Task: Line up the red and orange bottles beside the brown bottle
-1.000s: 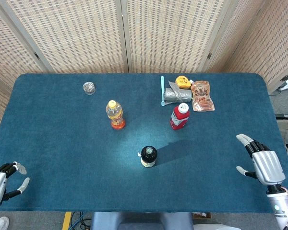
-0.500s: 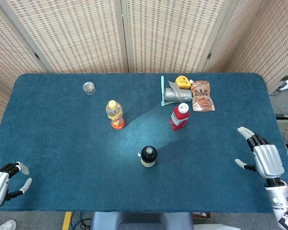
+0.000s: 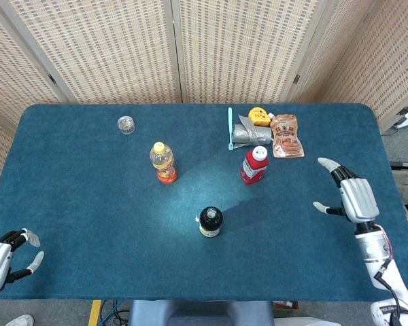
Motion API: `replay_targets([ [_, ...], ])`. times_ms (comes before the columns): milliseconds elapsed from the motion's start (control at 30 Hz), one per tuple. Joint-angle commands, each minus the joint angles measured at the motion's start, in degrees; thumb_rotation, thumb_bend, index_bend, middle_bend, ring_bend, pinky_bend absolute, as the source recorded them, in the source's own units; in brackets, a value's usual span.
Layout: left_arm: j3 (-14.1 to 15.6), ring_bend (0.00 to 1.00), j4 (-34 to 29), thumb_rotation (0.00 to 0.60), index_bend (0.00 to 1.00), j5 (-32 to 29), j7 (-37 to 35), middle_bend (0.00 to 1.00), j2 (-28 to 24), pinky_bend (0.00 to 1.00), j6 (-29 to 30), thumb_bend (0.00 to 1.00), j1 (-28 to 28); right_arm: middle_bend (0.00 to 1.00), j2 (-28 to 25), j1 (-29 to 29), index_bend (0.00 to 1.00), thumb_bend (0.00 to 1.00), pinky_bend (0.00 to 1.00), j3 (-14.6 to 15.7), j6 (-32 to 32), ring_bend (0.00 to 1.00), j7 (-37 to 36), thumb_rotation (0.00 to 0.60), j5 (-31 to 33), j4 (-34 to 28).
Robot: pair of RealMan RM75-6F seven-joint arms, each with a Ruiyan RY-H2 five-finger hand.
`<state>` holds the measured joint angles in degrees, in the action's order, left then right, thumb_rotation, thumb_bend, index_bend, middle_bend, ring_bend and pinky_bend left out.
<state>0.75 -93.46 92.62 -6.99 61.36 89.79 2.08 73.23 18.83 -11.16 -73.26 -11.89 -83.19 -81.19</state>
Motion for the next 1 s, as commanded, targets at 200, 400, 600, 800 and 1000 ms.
replay_targets([
  [200,-0.05,0.41,-0.31,0.600,0.53,-0.08,-0.44,0.45,-0.35,0.63,0.19,0.30,-0.09,0.20,3.33,4.47,0.17,0.01,0.39,-2.26,5.54,0.21,-1.15,0.600,3.88,0.85],
  [400,-0.08,0.41,-0.41,0.600,0.53,-0.06,-0.97,0.45,-0.66,0.63,0.38,0.30,-0.15,0.20,6.07,7.40,0.17,0.01,0.39,-3.57,8.35,0.21,0.71,0.600,6.50,2.89],
  [600,-0.08,0.41,-0.39,0.600,0.53,-0.22,-1.63,0.45,-0.87,0.63,0.29,0.30,-0.16,0.20,8.70,10.40,0.17,0.01,0.39,-4.84,11.20,0.21,2.32,0.600,9.00,5.63],
  [800,-0.01,0.41,-0.52,0.600,0.53,-0.28,-1.86,0.45,-1.03,0.63,0.00,0.30,-0.09,0.20,11.05,12.74,0.17,0.01,0.39,-5.54,13.66,0.21,3.05,0.600,11.11,8.68],
  [1000,0.00,0.41,-0.57,0.600,0.53,-0.52,-2.04,0.45,-1.16,0.63,-0.19,0.30,-0.10,0.20,13.50,14.85,0.17,0.01,0.39,-5.91,15.87,0.21,2.03,0.600,12.18,12.26],
])
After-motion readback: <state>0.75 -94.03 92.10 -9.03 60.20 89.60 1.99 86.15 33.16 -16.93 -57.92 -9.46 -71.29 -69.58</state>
